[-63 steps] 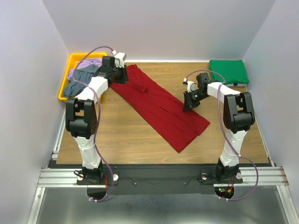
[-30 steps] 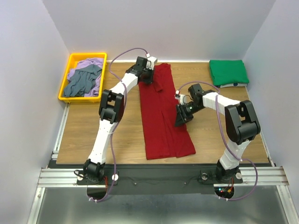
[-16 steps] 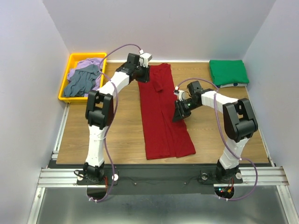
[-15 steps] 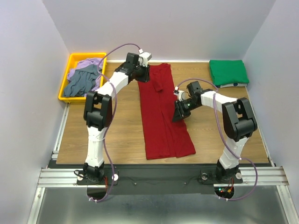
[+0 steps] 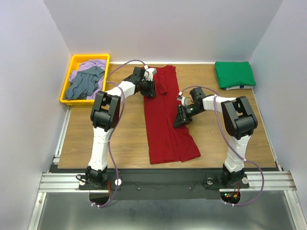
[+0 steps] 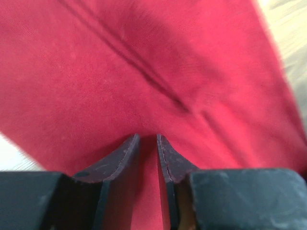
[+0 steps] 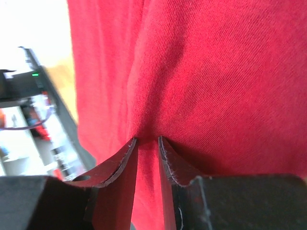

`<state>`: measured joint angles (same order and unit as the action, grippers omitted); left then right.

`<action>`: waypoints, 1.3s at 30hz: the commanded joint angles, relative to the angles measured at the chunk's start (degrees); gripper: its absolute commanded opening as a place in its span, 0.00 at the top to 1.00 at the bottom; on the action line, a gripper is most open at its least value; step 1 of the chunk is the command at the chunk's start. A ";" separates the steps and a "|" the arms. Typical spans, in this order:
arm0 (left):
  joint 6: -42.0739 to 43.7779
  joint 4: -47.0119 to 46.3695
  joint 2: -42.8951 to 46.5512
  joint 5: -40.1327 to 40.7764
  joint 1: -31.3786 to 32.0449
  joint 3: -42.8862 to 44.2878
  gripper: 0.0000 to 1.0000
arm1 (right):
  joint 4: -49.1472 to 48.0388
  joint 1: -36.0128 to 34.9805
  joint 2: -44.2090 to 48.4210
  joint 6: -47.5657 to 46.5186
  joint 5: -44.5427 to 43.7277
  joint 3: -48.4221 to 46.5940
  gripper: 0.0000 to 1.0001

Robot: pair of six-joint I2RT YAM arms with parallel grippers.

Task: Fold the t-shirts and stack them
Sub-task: Fold the tshirt

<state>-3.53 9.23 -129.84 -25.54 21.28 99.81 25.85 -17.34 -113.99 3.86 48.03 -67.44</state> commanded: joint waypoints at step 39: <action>28.38 0.08 37.70 -8.39 -2.56 -19.35 0.48 | 7.36 0.65 23.80 -20.97 -10.05 1.25 0.46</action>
<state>10.87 10.66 -108.18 -31.57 18.98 93.01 28.23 -16.16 -98.00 -0.75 43.59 -67.48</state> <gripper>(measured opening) 0.522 0.526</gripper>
